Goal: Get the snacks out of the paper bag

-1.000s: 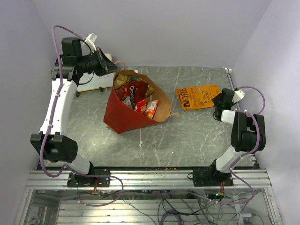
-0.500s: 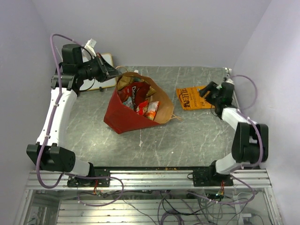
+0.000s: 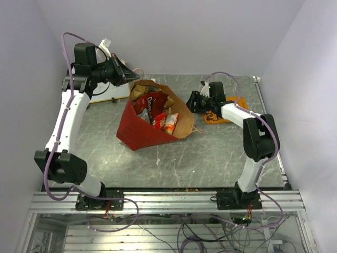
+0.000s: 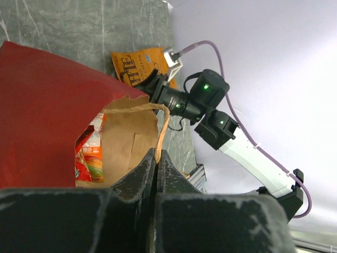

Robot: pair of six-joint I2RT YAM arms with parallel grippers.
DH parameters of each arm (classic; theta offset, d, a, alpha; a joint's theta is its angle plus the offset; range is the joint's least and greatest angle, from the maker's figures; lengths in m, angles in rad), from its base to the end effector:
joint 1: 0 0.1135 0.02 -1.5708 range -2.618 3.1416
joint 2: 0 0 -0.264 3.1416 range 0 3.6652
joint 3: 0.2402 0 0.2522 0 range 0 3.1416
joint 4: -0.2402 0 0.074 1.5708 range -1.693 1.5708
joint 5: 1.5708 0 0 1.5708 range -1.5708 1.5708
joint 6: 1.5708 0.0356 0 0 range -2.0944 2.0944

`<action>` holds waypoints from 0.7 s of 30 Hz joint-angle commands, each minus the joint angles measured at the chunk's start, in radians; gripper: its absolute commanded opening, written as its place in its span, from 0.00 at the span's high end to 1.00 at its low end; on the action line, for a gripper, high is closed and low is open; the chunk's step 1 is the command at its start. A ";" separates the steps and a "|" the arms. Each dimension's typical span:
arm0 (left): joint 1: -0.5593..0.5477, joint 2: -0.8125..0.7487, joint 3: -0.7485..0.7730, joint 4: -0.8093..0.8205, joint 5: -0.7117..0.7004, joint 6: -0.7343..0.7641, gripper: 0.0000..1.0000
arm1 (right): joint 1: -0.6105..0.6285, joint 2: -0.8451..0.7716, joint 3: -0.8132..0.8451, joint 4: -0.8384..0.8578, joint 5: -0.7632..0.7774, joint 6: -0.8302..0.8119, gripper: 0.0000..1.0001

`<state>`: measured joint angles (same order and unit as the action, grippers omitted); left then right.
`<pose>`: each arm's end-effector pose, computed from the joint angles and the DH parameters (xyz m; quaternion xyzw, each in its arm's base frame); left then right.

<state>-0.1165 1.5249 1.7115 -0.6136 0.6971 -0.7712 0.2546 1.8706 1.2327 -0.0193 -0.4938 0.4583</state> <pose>0.3248 -0.0610 0.4397 -0.0791 0.8078 -0.4778 0.3361 0.3963 0.1206 0.2037 -0.0188 0.8767 0.3548 0.3243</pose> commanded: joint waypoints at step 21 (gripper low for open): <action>-0.032 -0.047 -0.021 0.025 0.050 -0.010 0.93 | 0.297 -0.357 -0.304 -0.042 0.189 0.126 0.43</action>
<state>-0.1307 1.5177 1.6707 -0.6033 0.7044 -0.7872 0.5407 1.5524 0.9379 0.0166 -0.3843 0.6186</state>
